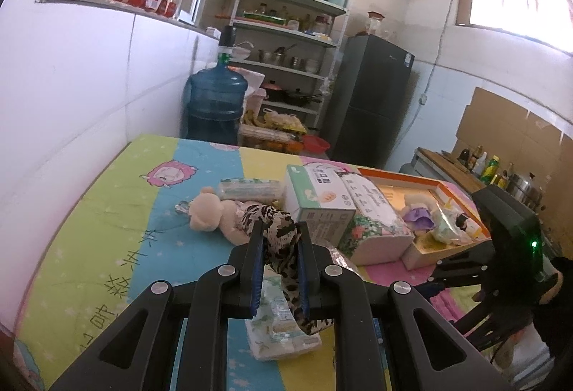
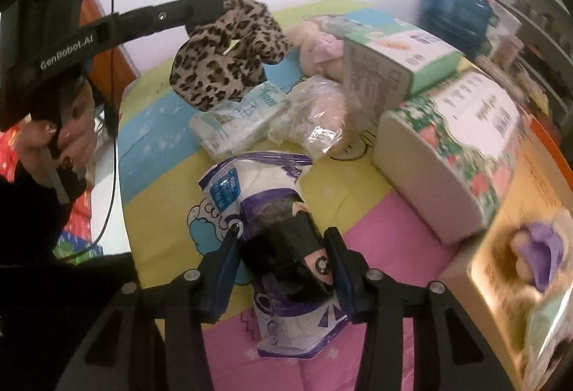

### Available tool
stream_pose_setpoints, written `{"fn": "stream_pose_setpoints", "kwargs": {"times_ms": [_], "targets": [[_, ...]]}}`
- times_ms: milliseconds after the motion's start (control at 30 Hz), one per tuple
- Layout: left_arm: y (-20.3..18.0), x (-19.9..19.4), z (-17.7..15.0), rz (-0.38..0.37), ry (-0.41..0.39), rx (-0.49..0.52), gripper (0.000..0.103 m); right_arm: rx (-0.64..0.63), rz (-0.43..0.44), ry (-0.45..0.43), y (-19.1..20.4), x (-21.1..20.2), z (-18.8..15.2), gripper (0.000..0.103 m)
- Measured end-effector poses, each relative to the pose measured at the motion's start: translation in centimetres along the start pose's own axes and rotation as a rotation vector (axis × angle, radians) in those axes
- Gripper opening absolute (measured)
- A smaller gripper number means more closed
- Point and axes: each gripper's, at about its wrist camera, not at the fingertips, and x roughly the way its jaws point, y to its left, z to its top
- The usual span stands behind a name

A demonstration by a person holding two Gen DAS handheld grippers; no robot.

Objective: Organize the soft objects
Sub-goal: 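Lift and carry the scrunchie and snack bag over the gold box with both grippers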

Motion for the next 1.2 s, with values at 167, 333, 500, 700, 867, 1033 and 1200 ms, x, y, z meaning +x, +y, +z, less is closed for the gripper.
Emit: {"fn": "stream_pose_setpoints", "kwargs": {"times_ms": [167,333,500,700,867,1033,1200], "targets": [[-0.9,-0.5,0.3,-0.017,-0.010,0.022,0.016,0.041,-0.018,-0.049,1.2,-2.1,-1.4,0.047],[-2.0,-1.1,0.8,-0.034,-0.027,0.046,0.016,0.074,-0.052,-0.097,1.1,-4.3,-1.9,0.047],[-3.1,-1.4,1.3,-0.056,-0.038,0.073,0.016,0.110,-0.097,-0.140,0.7,-6.2,-3.1,0.047],[-4.8,-1.3,2.1,-0.086,-0.045,0.107,0.016,0.155,-0.142,-0.183,-0.8,-7.9,-3.3,0.047],[-6.6,-0.9,2.8,-0.119,-0.054,0.141,0.016,0.189,-0.180,-0.214,-2.1,-9.3,-4.4,0.047],[-8.7,-0.1,3.6,-0.148,-0.047,0.179,0.016,0.231,-0.214,-0.236,-3.4,-10.6,-5.4,0.047],[-10.8,0.9,4.3,-0.189,-0.042,0.201,0.016,0.271,-0.245,-0.259,-4.6,-11.8,-6.6,0.047]]}}
